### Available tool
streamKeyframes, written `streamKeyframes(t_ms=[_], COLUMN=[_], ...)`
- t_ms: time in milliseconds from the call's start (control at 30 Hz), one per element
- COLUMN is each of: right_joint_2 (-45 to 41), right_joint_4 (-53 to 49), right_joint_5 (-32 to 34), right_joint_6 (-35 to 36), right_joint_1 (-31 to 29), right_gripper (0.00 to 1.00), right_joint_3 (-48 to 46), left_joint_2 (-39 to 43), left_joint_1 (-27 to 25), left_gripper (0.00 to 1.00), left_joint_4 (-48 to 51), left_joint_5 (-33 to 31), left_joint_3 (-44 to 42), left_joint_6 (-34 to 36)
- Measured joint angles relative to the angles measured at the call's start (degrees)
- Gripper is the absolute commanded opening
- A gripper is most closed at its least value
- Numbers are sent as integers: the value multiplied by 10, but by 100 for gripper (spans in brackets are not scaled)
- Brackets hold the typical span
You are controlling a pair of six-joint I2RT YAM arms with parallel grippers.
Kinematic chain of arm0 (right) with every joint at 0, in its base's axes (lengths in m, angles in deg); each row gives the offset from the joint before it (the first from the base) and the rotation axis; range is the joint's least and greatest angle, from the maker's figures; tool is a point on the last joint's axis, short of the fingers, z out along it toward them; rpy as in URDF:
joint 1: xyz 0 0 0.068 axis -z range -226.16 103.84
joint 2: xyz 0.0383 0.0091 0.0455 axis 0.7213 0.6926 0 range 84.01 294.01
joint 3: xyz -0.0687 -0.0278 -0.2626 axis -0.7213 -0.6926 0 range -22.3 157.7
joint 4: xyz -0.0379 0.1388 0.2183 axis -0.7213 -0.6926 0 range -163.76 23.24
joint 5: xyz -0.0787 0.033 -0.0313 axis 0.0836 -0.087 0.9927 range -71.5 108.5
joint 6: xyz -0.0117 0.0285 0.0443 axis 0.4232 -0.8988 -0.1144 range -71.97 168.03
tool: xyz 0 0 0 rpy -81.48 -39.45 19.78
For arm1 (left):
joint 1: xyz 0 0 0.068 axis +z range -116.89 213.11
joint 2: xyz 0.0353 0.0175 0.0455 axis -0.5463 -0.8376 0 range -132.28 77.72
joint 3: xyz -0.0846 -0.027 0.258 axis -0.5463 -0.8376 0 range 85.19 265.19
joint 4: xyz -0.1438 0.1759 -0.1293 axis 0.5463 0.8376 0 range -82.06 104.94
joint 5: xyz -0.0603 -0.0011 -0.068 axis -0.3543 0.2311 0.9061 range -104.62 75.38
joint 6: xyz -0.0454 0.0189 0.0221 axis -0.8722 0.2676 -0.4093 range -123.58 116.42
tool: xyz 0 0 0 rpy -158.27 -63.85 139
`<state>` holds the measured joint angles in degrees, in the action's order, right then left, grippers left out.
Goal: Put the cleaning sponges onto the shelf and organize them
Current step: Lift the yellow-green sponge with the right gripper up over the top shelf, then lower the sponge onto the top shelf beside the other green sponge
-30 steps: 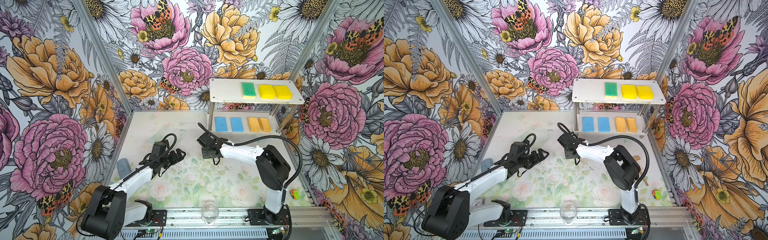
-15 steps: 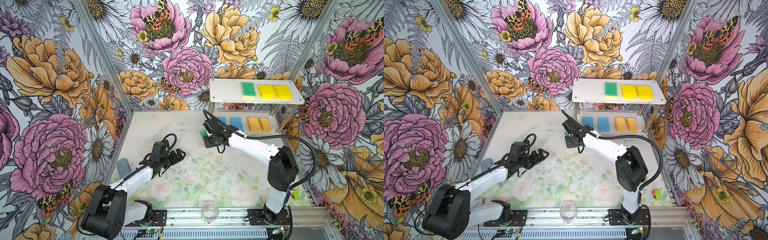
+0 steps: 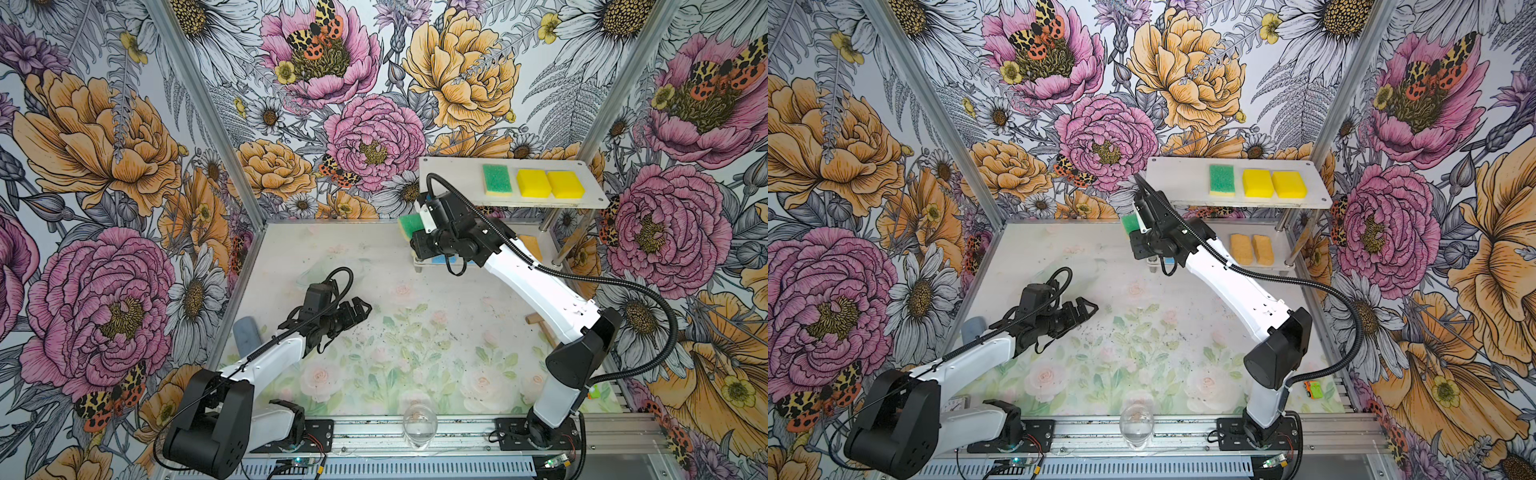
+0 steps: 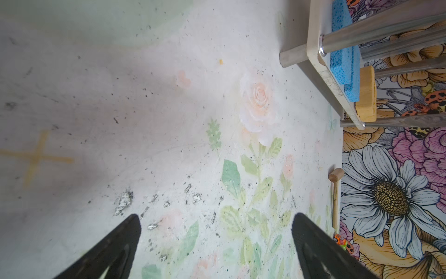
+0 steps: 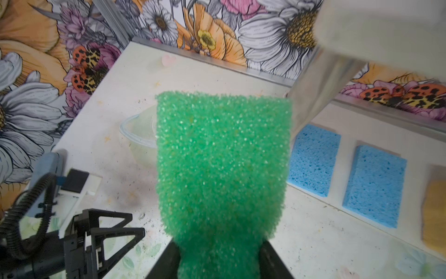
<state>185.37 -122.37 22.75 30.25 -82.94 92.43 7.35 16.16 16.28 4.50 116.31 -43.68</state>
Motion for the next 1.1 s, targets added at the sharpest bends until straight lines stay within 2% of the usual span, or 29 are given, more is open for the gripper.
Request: streamKeyframes(t_ms=[167, 500, 833, 1100], right_joint_2=[7, 70, 133, 154], right_joint_4=[-22, -57, -68, -71], right_joint_5=[17, 119, 131, 122], right_joint_6=[6, -2, -26, -30], right_joint_1=[20, 68, 132, 143], right_gripper=[46, 48, 48, 48], right_joint_3=[96, 257, 320, 336], left_joint_2=[2, 9, 9, 9], left_joint_1=[0, 0, 3, 3], left_gripper=[99, 99, 99, 99], left_joint_4=[0, 3, 4, 4], left_joint_5=[0, 0, 0, 0], left_joint_3=[0, 0, 0, 0], left_joint_6=[0, 0, 0, 0])
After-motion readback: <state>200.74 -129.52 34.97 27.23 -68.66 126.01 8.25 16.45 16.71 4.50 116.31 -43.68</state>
